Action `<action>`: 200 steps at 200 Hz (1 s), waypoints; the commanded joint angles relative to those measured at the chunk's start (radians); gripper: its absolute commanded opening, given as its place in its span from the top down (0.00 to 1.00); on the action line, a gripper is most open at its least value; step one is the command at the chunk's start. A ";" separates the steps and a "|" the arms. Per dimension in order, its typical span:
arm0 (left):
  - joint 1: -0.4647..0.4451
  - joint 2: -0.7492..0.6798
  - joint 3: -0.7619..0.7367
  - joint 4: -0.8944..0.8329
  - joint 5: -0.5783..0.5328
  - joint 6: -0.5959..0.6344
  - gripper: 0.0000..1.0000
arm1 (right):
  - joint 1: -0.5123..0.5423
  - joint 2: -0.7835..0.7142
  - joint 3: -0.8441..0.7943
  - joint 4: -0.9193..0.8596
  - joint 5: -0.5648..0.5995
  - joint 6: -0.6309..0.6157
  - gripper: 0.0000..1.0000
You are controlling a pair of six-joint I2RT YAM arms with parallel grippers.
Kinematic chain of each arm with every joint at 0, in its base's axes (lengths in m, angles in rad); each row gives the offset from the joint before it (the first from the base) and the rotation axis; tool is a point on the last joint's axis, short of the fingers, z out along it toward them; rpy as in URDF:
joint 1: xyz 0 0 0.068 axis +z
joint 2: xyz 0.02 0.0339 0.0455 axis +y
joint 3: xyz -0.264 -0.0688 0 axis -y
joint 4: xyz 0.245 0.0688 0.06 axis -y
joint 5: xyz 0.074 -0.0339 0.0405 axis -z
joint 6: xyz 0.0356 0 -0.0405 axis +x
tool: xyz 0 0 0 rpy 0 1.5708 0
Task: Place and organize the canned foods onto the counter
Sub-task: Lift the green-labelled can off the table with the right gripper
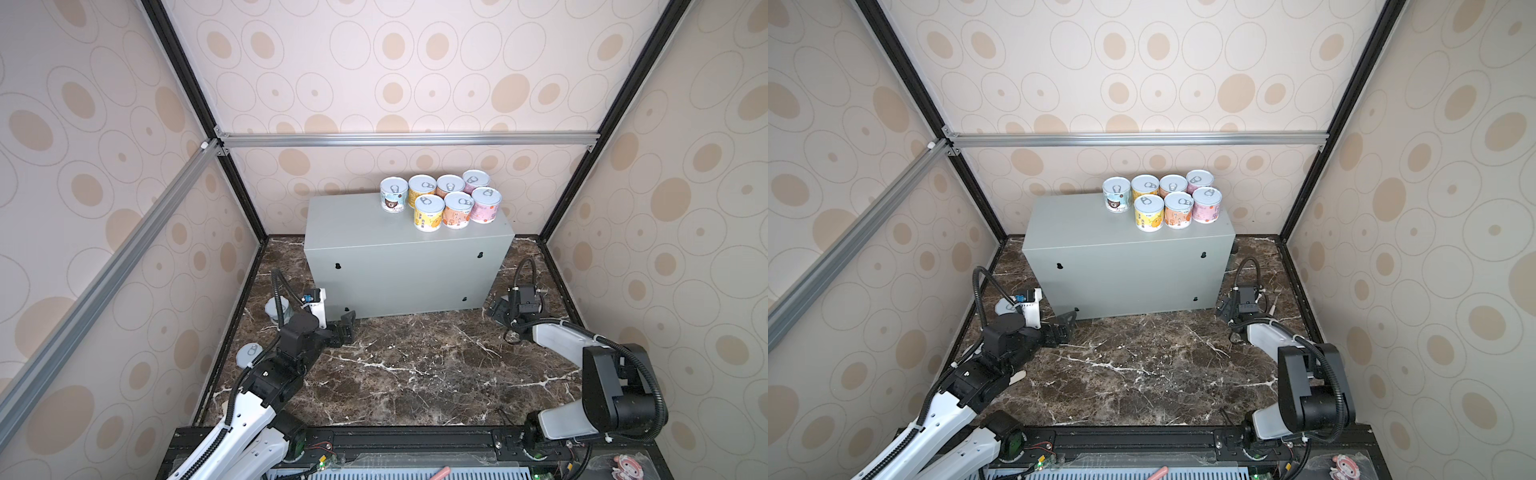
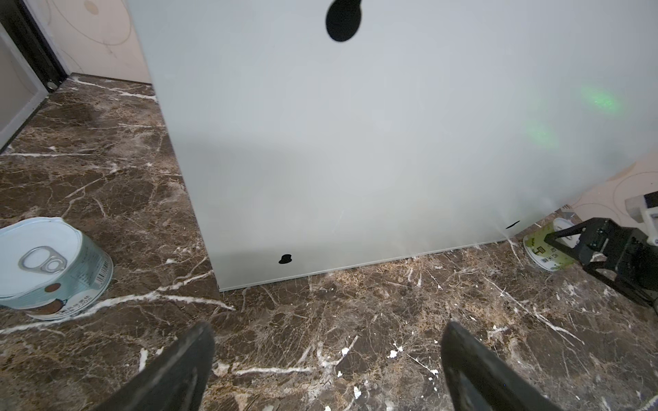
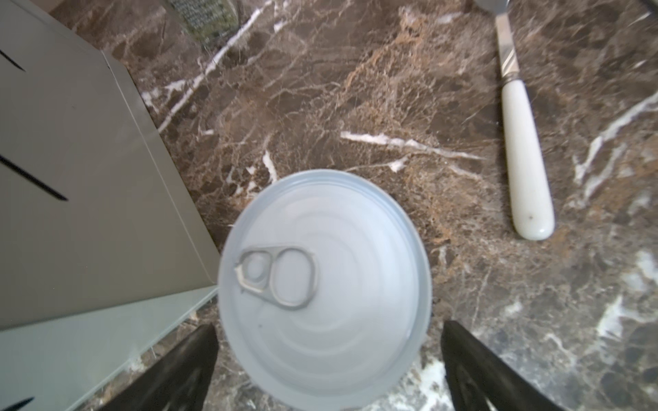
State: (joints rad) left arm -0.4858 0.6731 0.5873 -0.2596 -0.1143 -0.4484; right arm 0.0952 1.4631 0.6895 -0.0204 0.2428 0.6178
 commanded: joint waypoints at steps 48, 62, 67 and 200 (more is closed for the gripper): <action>0.008 0.031 0.003 0.016 0.001 -0.008 0.01 | 0.019 0.112 0.060 0.011 0.148 0.073 0.01; 0.007 0.031 0.003 0.016 -0.001 -0.006 0.01 | 0.019 0.140 0.092 -0.023 0.147 0.073 0.01; 0.008 0.032 0.002 0.018 -0.002 -0.006 0.01 | 0.019 0.149 0.105 -0.034 0.147 0.069 0.01; 0.012 0.039 -0.004 0.033 0.016 -0.019 0.01 | -0.004 0.204 0.163 -0.063 0.126 0.057 0.13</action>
State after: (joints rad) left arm -0.4820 0.7208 0.5800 -0.2401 -0.1017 -0.4557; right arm 0.0967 1.6558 0.8360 -0.0616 0.3656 0.6662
